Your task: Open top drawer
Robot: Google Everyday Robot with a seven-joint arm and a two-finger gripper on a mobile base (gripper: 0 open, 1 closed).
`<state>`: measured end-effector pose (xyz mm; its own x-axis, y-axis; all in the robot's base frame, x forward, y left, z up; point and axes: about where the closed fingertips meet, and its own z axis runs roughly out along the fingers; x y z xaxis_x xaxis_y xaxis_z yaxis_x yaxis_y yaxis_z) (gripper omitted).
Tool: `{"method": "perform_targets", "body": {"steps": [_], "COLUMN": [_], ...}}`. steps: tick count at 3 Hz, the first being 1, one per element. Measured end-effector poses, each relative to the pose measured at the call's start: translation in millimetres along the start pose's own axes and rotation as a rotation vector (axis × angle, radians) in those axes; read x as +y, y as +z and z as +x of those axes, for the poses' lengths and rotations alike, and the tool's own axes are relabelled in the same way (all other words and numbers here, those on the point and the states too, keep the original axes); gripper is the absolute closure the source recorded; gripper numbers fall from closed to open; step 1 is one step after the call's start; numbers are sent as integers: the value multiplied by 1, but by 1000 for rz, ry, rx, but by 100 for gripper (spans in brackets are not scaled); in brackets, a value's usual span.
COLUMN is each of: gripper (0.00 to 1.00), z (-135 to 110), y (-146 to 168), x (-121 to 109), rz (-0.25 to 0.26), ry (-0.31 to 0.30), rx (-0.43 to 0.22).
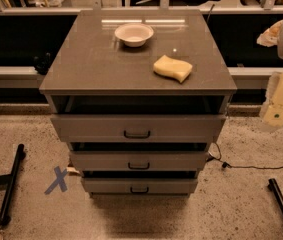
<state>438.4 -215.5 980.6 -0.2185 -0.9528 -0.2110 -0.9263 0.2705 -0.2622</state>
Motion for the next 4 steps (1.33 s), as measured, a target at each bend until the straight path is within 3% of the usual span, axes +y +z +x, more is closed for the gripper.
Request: {"method": "perform_targets", "body": {"steps": [1,2,3,4], "gripper": [0,0,0,0], "z": [0,-2,3,8], "y": [0,9,66,154], "x": [0,2,12,23], "rz": [0,-19,-81,-171], "ry": [0,-37,-96,-152], "rx": [0,-52,-143,-223]}}
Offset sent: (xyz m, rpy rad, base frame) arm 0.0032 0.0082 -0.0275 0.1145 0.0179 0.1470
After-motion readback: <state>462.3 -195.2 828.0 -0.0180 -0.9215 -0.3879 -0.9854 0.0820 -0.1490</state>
